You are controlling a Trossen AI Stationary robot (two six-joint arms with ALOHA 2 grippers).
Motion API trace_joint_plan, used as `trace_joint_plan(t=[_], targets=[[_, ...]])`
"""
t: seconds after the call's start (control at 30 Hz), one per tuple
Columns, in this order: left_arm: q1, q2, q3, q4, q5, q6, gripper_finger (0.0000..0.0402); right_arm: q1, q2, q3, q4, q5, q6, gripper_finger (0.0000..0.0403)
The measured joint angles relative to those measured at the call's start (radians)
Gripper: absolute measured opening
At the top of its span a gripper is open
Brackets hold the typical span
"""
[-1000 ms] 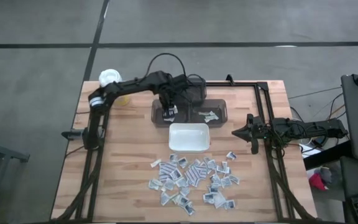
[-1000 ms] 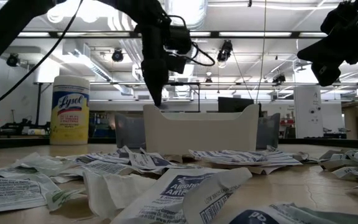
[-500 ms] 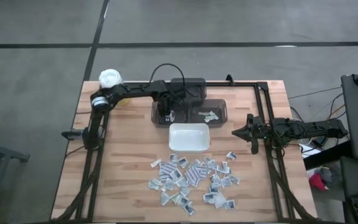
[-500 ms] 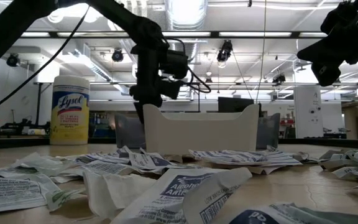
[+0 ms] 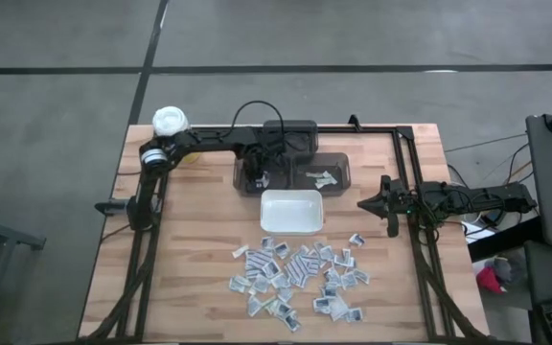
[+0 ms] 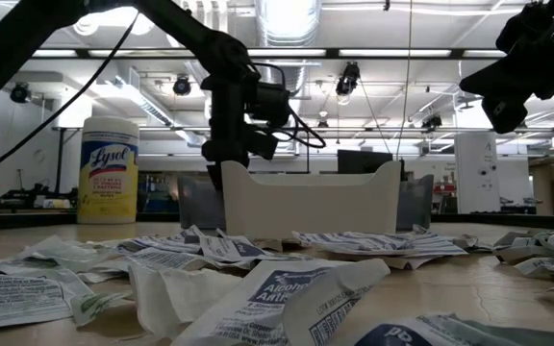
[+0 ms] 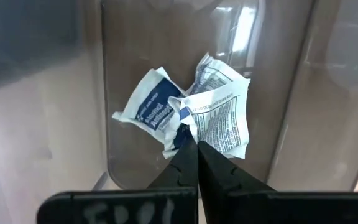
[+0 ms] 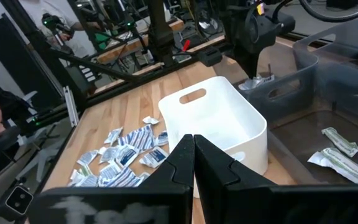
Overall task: Pick & Place First Aid Supplies
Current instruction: Put the alcohol pad into the bottom left black bin
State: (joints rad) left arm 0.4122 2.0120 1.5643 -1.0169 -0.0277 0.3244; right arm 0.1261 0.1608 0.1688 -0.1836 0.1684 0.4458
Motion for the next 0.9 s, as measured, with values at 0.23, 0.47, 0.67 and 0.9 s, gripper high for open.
trace_joint_plan(t=[0.23,0.47,0.67,0.9], targets=[[0.000,0.000,-0.007,0.000,0.000,-0.071,0.0035,0.000,0.000,0.000,0.000,0.000,0.000,0.0008],[0.000,-0.001,0.033,-0.076,0.000,-0.071,0.0104,0.000,0.000,0.000,0.000,0.000,0.000,0.0008],[-0.002,-0.016,0.118,-0.249,-0.061,-0.107,0.0126,0.000,0.000,0.000,0.000,0.000,0.000,0.0008],[-0.021,-0.103,0.178,-0.341,-0.070,-0.250,0.0126,0.000,0.000,0.000,0.001,0.000,0.000,0.0008]])
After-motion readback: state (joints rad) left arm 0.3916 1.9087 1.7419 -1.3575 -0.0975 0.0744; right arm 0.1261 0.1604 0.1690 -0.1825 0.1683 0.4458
